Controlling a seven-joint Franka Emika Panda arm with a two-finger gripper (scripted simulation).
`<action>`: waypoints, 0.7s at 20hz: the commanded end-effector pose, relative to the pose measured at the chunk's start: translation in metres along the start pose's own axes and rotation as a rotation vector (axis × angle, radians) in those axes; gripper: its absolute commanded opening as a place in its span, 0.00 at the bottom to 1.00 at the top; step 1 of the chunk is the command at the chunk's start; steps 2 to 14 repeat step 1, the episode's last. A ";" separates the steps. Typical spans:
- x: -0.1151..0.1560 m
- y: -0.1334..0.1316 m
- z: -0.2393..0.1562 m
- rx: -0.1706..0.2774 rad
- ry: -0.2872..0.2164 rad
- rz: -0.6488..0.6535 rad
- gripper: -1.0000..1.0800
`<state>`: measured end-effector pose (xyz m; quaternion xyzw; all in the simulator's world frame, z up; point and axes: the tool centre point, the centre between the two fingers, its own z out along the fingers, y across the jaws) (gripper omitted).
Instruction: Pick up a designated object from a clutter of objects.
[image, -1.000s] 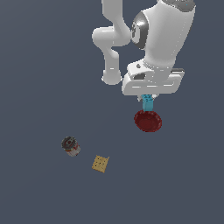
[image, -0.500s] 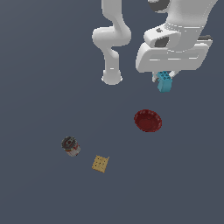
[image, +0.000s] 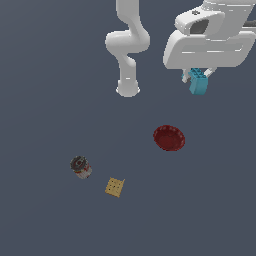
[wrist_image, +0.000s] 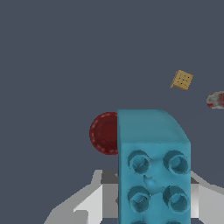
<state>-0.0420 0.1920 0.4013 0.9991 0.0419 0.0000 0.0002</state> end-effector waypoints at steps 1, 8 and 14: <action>0.000 -0.001 -0.002 0.000 0.000 0.000 0.00; 0.000 -0.001 -0.002 0.000 0.000 0.000 0.00; 0.000 -0.001 -0.002 0.000 0.000 0.000 0.00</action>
